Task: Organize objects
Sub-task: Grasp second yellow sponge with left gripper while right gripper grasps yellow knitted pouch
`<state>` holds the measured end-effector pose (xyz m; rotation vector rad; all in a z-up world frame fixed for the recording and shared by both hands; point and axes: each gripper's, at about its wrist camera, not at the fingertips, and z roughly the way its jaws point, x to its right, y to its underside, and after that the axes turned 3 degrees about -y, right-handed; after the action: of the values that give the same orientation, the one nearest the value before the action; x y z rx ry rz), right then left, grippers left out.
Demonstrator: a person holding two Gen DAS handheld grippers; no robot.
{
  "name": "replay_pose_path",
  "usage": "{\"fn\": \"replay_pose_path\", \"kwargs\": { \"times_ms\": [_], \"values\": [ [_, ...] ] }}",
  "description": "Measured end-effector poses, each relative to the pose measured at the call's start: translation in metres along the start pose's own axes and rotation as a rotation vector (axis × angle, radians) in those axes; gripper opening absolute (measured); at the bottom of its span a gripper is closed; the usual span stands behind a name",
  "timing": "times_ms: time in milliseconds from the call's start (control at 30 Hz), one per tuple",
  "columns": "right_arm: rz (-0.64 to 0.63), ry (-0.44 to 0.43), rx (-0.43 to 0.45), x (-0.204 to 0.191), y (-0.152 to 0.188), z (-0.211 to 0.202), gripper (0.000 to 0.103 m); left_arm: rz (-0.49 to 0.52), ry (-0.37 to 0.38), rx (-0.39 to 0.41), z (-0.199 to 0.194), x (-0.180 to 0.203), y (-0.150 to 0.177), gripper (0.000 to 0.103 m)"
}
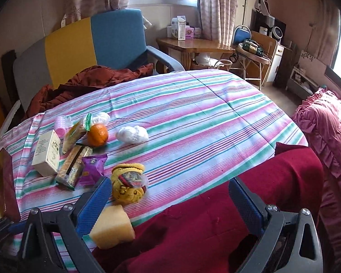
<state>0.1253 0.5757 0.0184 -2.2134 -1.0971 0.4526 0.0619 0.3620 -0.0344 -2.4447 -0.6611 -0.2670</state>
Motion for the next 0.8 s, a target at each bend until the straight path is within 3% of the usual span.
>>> {"fn": "replay_pose_path", "kwargs": {
  "times_ms": [167, 367, 467, 600, 800],
  "values": [
    [0.028, 0.008, -0.001, 0.015, -0.001, 0.000, 0.103, 0.038, 0.074, -0.015, 0.026, 0.025, -0.024, 0.082],
    [0.044, 0.015, -0.008, 0.031, -0.007, 0.003, 0.103, 0.094, 0.089, -0.071, 0.065, 0.045, -0.041, 0.083],
    [0.050, 0.002, -0.018, 0.036, -0.011, 0.007, 0.103, 0.062, 0.107, -0.128, 0.087, 0.038, -0.039, 0.072],
    [0.042, -0.053, -0.040, 0.032, -0.020, 0.015, 0.103, 0.060, 0.133, -0.092, 0.076, 0.029, -0.027, 0.064],
    [-0.020, -0.215, -0.186, 0.003, -0.032, 0.048, 0.103, 0.029, 0.049, -0.031, 0.044, 0.000, -0.007, 0.064]
  ]
}}
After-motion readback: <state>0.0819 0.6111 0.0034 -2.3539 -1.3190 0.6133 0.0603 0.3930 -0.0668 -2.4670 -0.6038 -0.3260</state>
